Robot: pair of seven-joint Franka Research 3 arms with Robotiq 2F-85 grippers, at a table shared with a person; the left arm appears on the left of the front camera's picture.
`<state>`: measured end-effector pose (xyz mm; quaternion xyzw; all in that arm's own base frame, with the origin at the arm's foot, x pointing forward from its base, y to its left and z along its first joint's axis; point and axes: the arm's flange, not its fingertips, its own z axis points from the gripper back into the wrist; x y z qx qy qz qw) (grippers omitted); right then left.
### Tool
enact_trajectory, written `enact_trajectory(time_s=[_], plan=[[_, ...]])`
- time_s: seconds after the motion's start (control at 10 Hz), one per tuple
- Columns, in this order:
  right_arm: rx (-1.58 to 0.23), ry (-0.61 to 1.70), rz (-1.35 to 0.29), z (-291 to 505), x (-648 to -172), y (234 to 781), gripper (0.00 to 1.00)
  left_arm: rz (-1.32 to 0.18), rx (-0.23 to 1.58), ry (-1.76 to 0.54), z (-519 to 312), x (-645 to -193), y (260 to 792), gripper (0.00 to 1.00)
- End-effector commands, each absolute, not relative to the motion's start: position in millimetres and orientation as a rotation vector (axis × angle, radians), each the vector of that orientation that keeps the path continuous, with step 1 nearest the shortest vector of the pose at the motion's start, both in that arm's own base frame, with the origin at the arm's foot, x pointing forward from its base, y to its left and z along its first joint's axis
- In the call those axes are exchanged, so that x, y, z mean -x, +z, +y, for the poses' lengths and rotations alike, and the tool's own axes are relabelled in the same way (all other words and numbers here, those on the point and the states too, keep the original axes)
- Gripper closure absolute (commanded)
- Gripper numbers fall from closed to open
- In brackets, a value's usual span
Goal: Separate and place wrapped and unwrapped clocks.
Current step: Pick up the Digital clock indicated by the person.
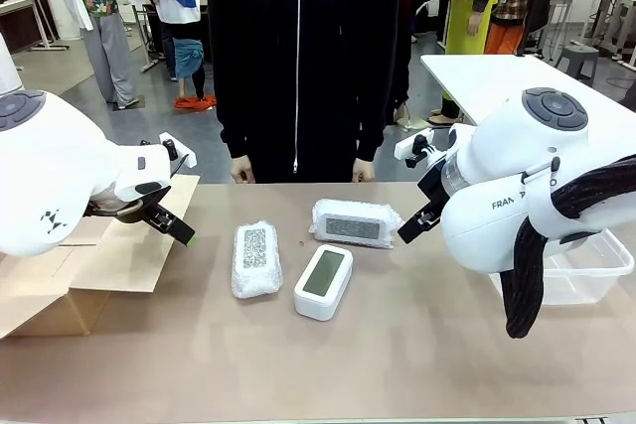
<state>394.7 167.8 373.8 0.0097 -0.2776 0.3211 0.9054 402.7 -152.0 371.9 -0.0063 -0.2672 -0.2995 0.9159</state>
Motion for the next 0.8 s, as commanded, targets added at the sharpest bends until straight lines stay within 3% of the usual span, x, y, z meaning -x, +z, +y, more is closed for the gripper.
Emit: enact_trajectory(time_s=[0.0,0.7], plan=[[-0.021,0.663,-0.573,167.8,-394.7,373.8,0.0,-0.55,0.014,-0.613,-150.7,-403.1,371.8,0.0],[-0.021,0.663,-0.573,167.8,-394.7,373.8,0.0,-0.55,0.014,-0.613,-150.7,-403.1,371.8,0.0]])
